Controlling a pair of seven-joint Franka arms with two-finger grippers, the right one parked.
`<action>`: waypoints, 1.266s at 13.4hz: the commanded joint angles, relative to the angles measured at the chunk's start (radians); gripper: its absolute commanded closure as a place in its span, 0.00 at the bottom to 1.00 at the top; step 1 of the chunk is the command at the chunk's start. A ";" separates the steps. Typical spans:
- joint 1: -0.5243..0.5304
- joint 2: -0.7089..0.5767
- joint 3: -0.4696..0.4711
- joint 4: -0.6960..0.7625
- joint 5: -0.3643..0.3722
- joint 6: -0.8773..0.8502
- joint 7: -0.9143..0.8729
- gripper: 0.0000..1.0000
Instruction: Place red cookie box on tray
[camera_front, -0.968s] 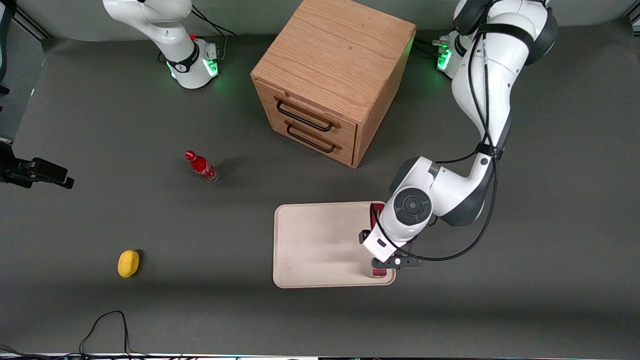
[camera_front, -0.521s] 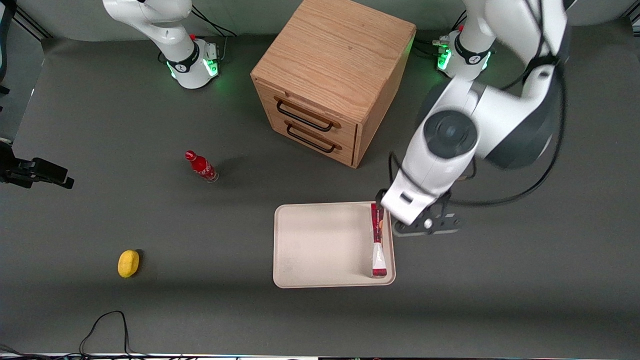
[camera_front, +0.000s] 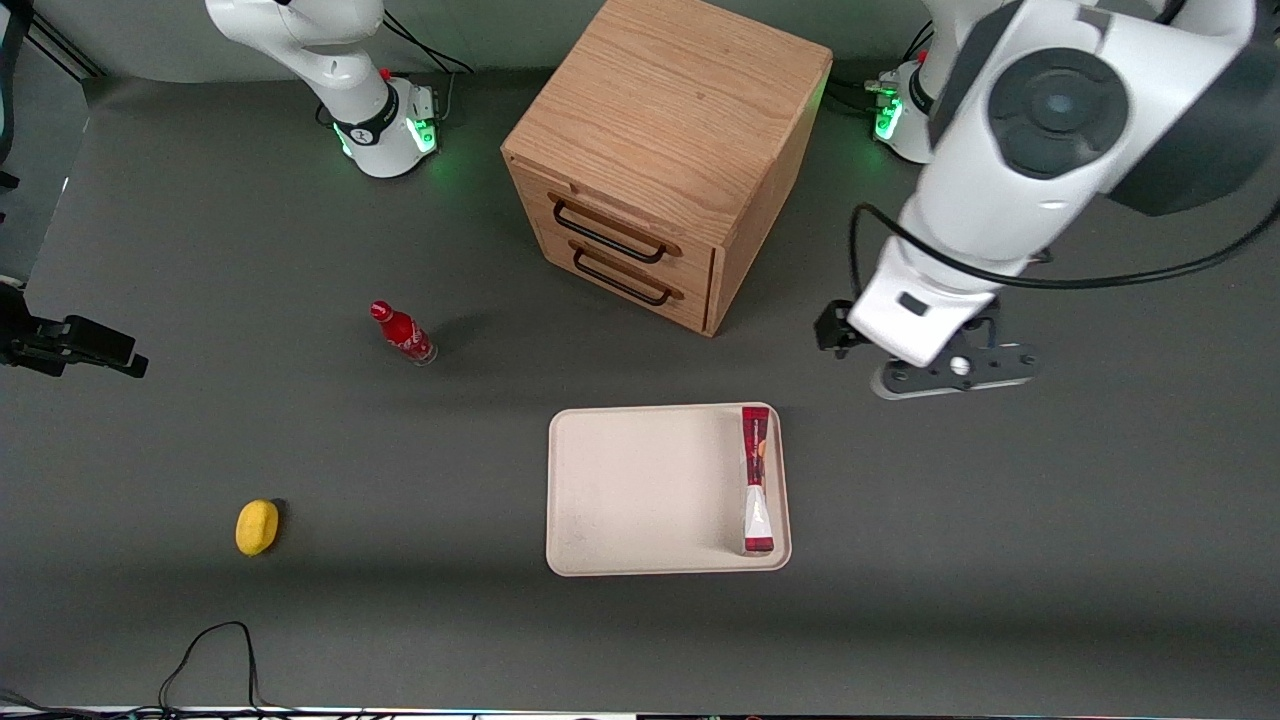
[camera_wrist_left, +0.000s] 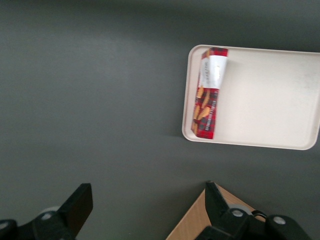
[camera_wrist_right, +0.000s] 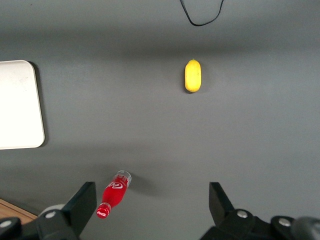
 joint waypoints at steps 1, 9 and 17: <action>0.083 -0.088 0.005 -0.119 -0.030 -0.005 0.120 0.00; 0.374 -0.314 0.008 -0.464 -0.036 0.142 0.467 0.00; 0.402 -0.327 0.008 -0.472 -0.060 0.123 0.471 0.00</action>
